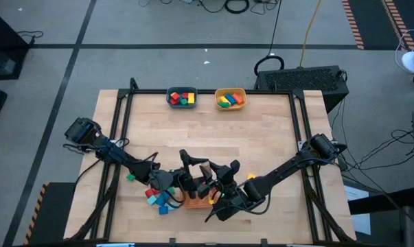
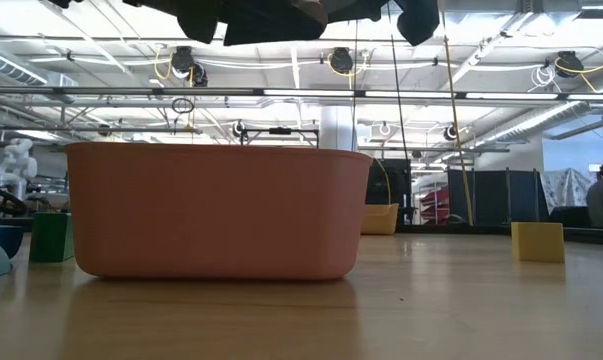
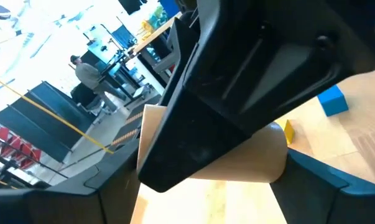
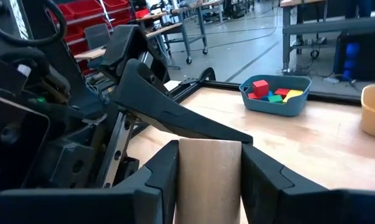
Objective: Sort blocks by size
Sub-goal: Put the brown cylindrical block into the yellow bin, then put the yellow square block into the blue bin
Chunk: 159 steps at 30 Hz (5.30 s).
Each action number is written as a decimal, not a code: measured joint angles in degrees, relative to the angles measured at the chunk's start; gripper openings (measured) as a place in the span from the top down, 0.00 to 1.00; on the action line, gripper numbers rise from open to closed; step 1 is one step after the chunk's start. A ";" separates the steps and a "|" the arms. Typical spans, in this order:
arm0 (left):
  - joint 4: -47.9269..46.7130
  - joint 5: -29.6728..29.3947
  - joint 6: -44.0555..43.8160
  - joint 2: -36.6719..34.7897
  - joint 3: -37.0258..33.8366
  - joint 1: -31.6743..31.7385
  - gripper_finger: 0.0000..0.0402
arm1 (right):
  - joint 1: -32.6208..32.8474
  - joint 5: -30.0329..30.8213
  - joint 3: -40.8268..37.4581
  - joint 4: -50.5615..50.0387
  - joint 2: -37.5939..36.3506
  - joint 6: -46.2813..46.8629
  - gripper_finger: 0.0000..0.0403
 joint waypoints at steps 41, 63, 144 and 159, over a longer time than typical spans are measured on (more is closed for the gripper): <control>-39.56 54.59 -10.45 2.31 23.05 50.64 0.25 | 1.14 -8.18 -2.09 -79.12 -16.31 29.68 0.40; -60.66 63.38 -12.32 33.45 58.38 60.42 0.25 | -6.36 -8.77 -8.38 -79.20 -22.17 27.78 0.40; -24.31 52.88 -16.59 -10.35 -2.23 39.15 0.04 | -2.70 -57.81 -35.26 -30.55 -22.62 -4.14 0.40; -16.88 51.71 -15.46 -2.10 -2.32 39.15 0.04 | -4.13 -59.54 -38.54 -26.27 -22.62 -5.58 0.62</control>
